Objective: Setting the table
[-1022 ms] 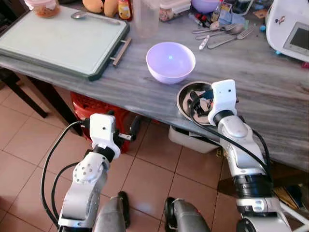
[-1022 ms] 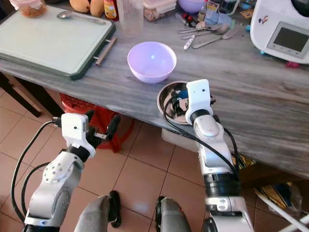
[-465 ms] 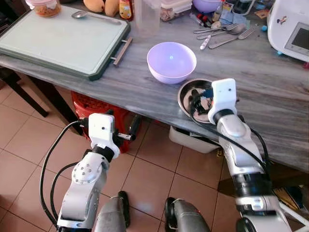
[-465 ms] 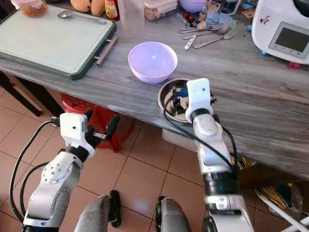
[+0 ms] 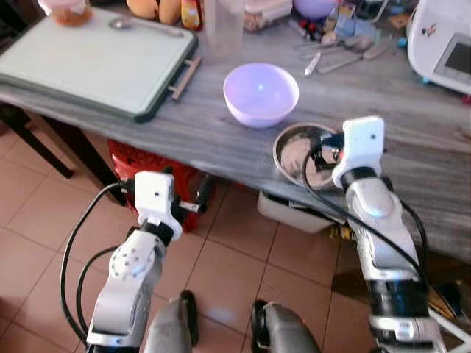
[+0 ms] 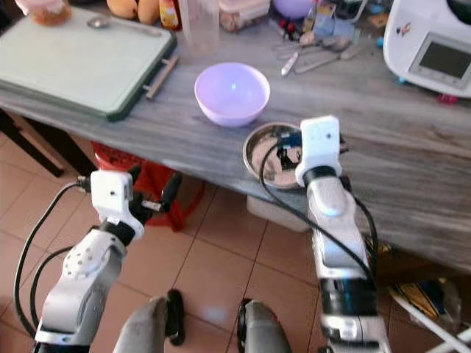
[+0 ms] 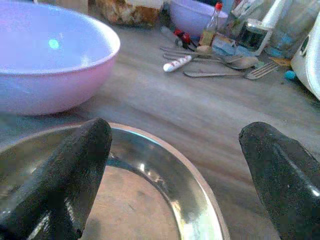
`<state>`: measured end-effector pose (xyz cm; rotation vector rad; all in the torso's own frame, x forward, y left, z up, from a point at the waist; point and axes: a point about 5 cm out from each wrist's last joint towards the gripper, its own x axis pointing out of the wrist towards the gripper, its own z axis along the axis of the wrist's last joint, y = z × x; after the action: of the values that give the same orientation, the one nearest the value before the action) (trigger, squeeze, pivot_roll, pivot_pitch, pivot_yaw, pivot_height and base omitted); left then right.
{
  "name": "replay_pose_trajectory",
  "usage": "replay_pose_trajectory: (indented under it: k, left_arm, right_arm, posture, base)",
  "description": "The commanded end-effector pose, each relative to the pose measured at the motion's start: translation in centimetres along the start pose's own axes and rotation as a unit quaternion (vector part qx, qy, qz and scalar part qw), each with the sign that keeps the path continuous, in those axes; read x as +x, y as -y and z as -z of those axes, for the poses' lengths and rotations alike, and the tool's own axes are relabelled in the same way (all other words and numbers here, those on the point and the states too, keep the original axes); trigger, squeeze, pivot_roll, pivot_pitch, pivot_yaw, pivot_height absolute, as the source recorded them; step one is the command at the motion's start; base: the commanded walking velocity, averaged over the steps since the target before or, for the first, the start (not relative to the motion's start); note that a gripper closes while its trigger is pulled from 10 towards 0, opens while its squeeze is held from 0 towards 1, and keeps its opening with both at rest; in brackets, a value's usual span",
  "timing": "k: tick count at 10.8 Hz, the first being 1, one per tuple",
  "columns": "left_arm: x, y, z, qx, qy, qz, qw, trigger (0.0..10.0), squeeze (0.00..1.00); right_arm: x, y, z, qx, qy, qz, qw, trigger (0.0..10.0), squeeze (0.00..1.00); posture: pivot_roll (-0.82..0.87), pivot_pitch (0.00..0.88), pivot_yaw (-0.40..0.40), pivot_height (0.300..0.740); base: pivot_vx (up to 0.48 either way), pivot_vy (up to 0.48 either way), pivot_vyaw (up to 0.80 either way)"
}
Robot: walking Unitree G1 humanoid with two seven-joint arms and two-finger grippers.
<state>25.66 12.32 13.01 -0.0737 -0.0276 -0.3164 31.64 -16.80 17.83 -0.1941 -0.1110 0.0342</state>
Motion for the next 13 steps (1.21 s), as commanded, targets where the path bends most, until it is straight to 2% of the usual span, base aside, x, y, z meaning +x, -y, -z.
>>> replay_pose_trajectory:
  k: [1,4,6,9,13]
  left_arm:
    - [-0.1,0.0,0.2,-0.001,-0.008,0.002,1.0,10.0,0.0]
    - [-0.4,-0.4,0.3,0.005,-0.009,-0.02,1.0,10.0,0.0]
    - [-0.2,-1.0,0.2,0.019,-0.002,-0.07,0.997,10.0,0.0]
    - [0.6,-1.1,-0.2,0.023,0.004,-0.072,0.997,10.0,0.0]
    - [1.0,-0.9,-0.3,0.02,0.008,-0.067,0.998,10.0,0.0]
  right_arm:
    - [-0.4,0.2,-1.0,0.009,0.03,0.005,1.0,10.0,0.0]
    - [-0.8,-0.4,-1.7,0.005,0.054,-0.006,0.999,10.0,0.0]
    - [-2.4,-0.4,-1.3,0.005,0.077,-0.007,0.997,10.0,0.0]
    - [-2.9,-1.2,-0.9,0.0,0.078,-0.014,0.997,10.0,0.0]
    - [-2.6,-0.7,-0.8,-0.012,0.079,0.002,0.997,10.0,0.0]
  posture:
    - [-0.04,0.226,-0.011,0.74]
    - [-0.04,0.213,-0.024,0.74]
    - [-0.04,0.197,-0.028,0.74]
    - [-0.05,0.189,-0.023,0.74]
    - [-0.04,0.183,-0.02,0.74]
  base:
    - [0.0,0.0,0.0]
    - [0.0,0.0,0.0]
    - [0.0,0.0,0.0]
    - [0.0,0.0,0.0]
    - [-0.283,0.0,0.0]
